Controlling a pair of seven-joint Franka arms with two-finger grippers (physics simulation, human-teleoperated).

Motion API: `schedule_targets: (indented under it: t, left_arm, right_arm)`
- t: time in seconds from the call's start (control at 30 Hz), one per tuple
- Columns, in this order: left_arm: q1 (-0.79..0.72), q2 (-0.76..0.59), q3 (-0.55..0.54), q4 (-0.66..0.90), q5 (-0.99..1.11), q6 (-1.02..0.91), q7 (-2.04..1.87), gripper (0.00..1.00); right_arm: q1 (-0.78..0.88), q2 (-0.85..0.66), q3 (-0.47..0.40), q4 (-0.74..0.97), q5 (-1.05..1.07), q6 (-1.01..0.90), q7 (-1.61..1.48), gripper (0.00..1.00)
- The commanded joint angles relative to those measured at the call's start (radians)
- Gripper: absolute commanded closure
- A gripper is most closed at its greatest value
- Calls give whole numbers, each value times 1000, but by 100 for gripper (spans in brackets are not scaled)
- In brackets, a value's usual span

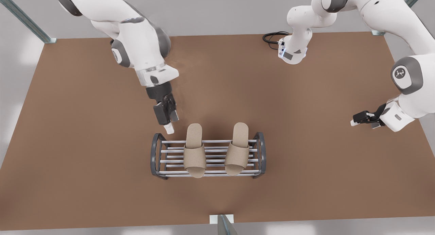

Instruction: Place the right shoe on the shoe rack with the right arm, and place the left shoe on the shoe rack with the left arm

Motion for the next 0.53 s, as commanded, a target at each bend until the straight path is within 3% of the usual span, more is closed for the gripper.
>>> schedule_targets:
  t: [0.0, 0.03, 0.1, 0.2, 0.23, 0.3, 0.33, 0.4, 0.5]
  left_arm:
    - [-1, -3, -5, 1, 0, -18, 4, 0]
    - [-1, -1, -5, 1, 0, -16, 4, 0]
    - [-1, -1, -5, 4, 3, -9, 4, 0]
    - [-1, -1, -9, 6, 24, 28, 2, 0]
    - [-1, -1, -10, 6, 35, 45, 2, 0]
    - [-1, -1, -9, 6, 36, 45, 2, 0]
    - [-1, -1, -10, 6, 36, 45, 2, 0]
    - [-1, -1, -10, 6, 36, 45, 2, 0]
    - [-1, -1, -10, 6, 36, 45, 2, 0]
  right_arm:
    - [160, 29, -462, 36, 247, -689, 508, 0]
    - [171, 50, -540, 10, 311, -681, 520, 0]
    - [128, -34, -546, -4, 341, -752, 618, 0]
    - [94, -132, -544, -137, 319, -620, 624, 0]
    - [96, -146, -535, -124, 351, -661, 623, 0]
    - [81, -157, -543, -87, 483, -747, 949, 0]
    - [26, -155, -543, -84, 471, -739, 937, 0]
    - [68, -112, -537, 31, 361, -813, 891, 0]
    - [79, -106, -537, 31, 374, -815, 894, 0]
